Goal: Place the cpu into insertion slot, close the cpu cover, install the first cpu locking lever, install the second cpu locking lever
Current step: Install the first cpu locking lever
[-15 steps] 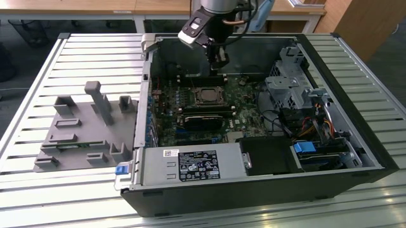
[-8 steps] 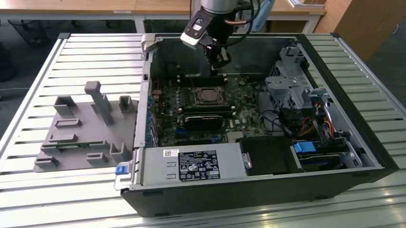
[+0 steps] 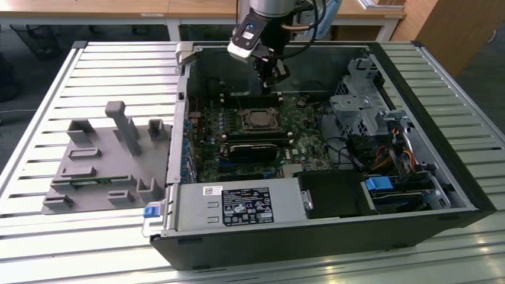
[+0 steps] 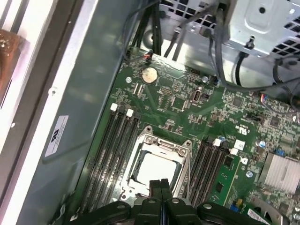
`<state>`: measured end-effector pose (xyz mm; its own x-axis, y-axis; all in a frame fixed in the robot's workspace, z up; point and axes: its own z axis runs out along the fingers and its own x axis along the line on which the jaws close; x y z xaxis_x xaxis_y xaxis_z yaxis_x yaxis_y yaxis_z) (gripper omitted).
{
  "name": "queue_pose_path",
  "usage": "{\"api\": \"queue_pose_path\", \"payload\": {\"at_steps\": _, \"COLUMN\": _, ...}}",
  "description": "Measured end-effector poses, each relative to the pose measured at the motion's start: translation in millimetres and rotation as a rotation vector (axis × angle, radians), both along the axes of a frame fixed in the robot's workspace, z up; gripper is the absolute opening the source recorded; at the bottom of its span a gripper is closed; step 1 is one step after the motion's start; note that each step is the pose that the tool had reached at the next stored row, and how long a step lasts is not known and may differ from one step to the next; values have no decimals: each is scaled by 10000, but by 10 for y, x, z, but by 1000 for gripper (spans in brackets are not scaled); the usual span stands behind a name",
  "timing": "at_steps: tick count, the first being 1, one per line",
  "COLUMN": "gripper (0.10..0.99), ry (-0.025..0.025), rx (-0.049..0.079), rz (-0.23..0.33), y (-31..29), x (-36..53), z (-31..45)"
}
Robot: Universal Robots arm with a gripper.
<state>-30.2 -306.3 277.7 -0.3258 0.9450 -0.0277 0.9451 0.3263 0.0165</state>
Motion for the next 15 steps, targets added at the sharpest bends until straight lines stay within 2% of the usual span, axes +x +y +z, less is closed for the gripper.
{"api": "queue_pose_path", "payload": {"at_steps": 15, "gripper": 106, "ry": 0, "rx": 0, "rz": 1453, "y": 0, "x": 0, "z": 0}}
